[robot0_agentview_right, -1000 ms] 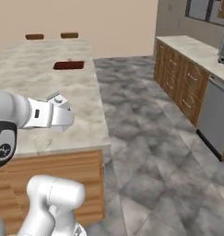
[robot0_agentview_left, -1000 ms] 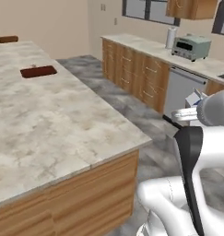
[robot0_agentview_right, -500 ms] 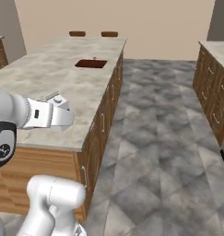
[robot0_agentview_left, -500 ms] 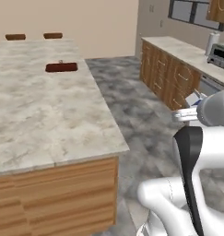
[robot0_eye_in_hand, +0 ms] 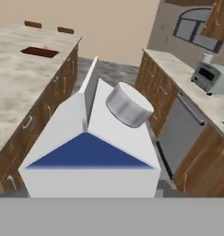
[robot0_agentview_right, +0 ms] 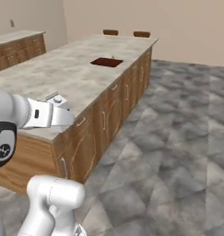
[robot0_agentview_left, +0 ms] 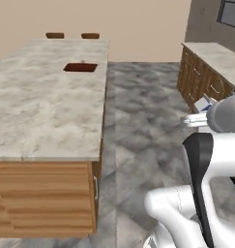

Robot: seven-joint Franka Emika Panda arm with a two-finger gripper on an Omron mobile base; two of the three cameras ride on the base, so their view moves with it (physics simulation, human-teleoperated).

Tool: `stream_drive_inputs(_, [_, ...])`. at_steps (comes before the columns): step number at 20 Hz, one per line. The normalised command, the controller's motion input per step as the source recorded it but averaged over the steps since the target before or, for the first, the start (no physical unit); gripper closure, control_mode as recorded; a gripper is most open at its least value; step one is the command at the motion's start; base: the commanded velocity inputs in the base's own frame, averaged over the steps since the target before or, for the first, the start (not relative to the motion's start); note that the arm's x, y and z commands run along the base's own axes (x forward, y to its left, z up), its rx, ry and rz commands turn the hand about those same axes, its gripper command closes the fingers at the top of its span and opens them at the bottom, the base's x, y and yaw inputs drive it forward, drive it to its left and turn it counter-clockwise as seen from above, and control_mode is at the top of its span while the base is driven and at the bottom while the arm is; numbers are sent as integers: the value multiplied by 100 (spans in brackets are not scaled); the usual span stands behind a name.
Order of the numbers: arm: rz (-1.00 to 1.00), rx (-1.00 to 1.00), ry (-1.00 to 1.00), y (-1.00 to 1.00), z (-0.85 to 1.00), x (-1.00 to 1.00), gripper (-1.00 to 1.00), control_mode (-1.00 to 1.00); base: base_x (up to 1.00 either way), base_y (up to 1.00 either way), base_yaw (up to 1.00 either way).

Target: Take out the milk from the fridge and place it on the tray on the counter. Then take the sugar cube near the tray and place it in the tray.

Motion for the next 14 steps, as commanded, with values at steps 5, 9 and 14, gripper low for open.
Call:
stream_drive_inputs(5, [0, 0, 0, 0, 0, 0, 100, 100, 75, -55, 64])
stream_drive_inputs(9, [0, 0, 0, 0, 0, 0, 100, 100, 100, -49, 62])
stream_drive_inputs(14, [0, 0, 0, 0, 0, 0, 100, 100, 71, -79, 60])
